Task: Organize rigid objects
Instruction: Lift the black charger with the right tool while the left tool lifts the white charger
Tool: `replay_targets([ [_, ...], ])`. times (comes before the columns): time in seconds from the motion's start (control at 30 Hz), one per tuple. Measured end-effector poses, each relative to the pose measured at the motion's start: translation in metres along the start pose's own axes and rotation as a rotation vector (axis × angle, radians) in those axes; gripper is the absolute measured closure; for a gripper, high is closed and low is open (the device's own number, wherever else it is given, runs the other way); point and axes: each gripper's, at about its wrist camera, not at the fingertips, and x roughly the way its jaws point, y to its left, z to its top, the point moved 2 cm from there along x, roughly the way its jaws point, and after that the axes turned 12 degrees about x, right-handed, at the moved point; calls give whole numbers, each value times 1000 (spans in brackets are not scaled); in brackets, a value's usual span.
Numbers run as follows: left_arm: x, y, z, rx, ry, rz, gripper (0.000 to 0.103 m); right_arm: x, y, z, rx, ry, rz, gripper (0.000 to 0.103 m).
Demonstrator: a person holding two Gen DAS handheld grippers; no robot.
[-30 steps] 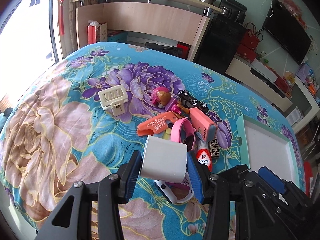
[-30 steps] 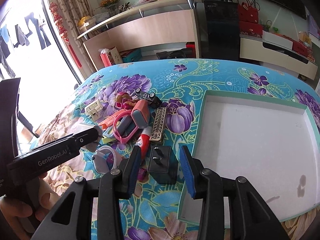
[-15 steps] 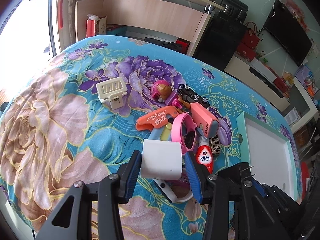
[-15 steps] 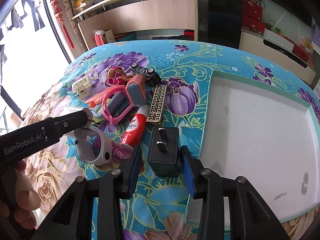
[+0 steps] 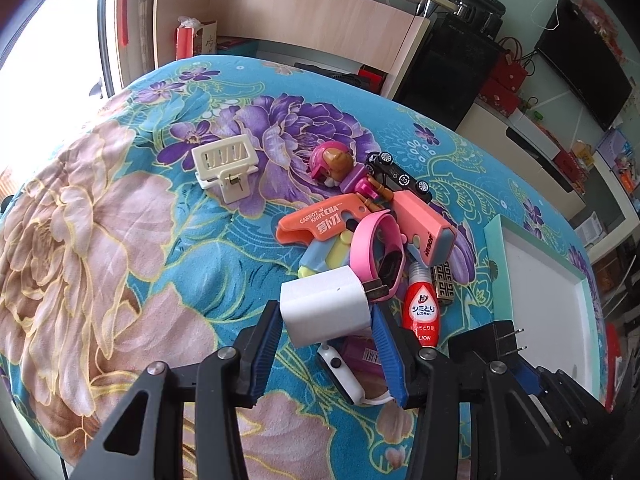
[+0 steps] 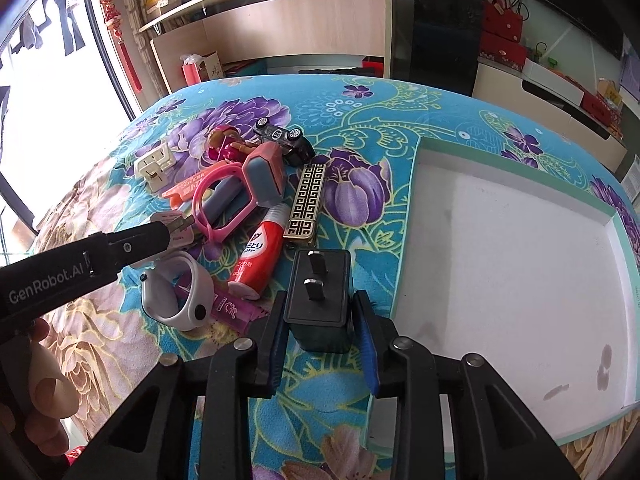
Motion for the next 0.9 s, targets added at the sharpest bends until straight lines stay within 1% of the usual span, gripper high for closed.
replay_targets([
  [0.17,11,3,-2,-20,19,-7,53,0,0,0,2,1,2,71],
  [0.5,17,11,-2,-67,9,-22,52,0,0,0,2,1,2,71],
  [0.6,17,10,-2,-55,5,-13,52,0,0,0,2,1,2,71],
  [0.77,16,5,-1,-6,-2,23,53,1,1,-1,-3,1,-2,71],
  [0.9,14,7,0,-10,-8,25,53,1,1,-1,-4,2,-2,73],
])
